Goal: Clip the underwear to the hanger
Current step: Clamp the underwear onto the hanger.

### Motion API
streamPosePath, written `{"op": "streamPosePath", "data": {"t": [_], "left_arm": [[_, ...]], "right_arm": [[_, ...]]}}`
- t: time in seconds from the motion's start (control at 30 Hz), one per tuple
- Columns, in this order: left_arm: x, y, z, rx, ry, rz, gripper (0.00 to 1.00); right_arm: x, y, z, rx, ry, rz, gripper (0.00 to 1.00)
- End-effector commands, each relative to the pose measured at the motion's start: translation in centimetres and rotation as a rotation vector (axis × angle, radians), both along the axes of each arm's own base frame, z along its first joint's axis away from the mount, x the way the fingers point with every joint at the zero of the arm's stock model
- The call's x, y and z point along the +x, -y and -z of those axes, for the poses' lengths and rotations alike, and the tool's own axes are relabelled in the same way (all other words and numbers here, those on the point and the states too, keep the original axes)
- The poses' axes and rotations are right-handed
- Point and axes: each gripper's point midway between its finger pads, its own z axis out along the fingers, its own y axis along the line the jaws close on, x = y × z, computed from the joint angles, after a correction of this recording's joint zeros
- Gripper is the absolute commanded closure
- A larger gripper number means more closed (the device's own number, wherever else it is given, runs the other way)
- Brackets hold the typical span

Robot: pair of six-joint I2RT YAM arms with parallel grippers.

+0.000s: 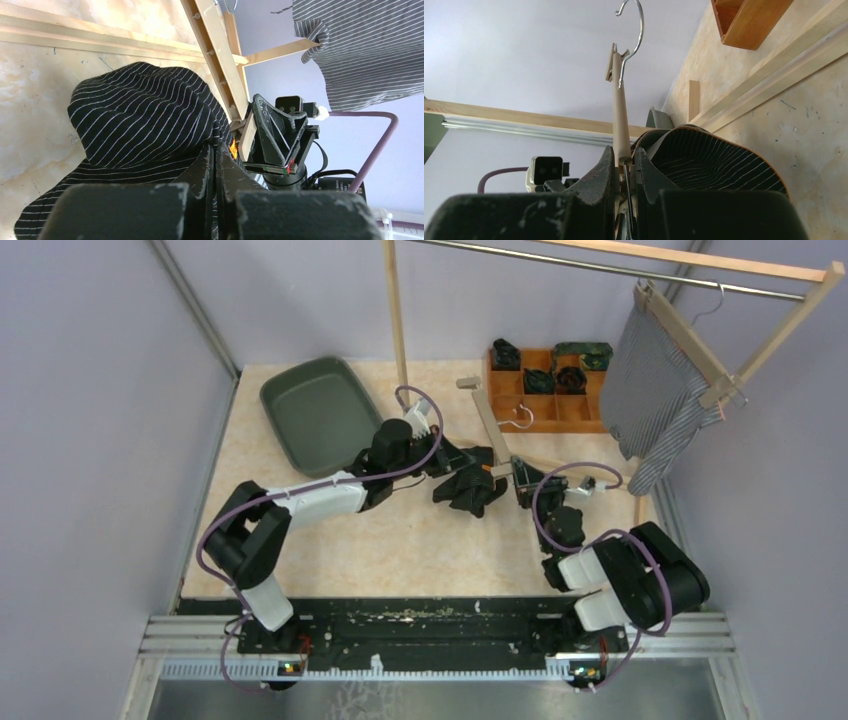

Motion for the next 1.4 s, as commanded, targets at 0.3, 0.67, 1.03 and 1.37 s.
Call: {"op": "streamPosePath", "data": {"t": [0.3,0.67,1.03,1.37], "left_arm": [[-0.2,1.6,-1.8,-0.026,0.026,0.042,1.0],[-0.2,1.3,-1.1,0.053,-0.018,0.043,1.0],[-0.2,1.8,-1.1,0.084,-0.028,0.072,1.0],[-0.4,2.3,-0.9,0.125,-0.047,0.116,1.0]], "right_arm": [[0.4,-0.2,-5.4,0.073,0.186,0.009,1.0],[0.3,-0.1,-6.2,0.074,0.215,0.018,1.0],[0.1,0.2,-6.9,0.051,0.226,0.029,1.0],[0.1,-0.1,-7.1,0.047,0.229,0.02,1.0]]}}
